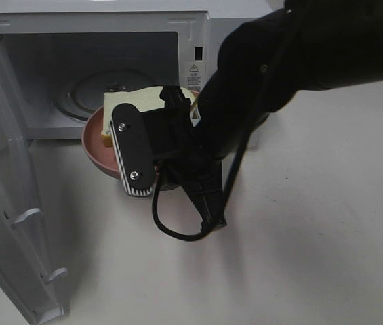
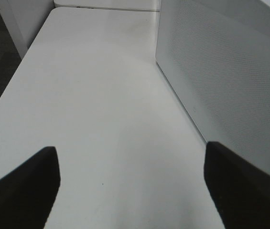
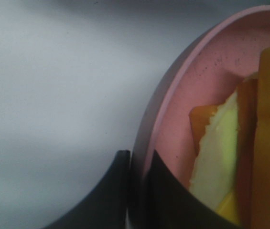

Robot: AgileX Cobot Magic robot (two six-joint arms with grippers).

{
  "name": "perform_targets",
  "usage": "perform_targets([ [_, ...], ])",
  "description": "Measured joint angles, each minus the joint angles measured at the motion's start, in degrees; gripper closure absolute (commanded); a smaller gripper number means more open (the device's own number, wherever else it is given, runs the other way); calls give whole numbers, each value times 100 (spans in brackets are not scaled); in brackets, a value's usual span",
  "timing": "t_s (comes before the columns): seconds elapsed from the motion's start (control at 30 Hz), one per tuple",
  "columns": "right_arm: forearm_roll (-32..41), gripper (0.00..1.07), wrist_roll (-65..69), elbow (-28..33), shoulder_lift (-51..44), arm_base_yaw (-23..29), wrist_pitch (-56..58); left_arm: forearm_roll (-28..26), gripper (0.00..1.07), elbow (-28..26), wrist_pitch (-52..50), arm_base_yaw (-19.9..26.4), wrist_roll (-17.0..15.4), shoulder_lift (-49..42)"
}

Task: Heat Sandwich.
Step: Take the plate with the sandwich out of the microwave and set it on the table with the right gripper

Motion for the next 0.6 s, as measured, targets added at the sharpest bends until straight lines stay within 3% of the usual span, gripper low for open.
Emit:
perform_targets([
  [0.27, -6, 107, 487, 1209, -900, 6, -235, 0, 28, 0, 0, 0, 0, 0],
  [0.6, -315, 107, 1295, 1931, -1587, 6, -235, 0, 28, 0, 0, 0, 0, 0],
])
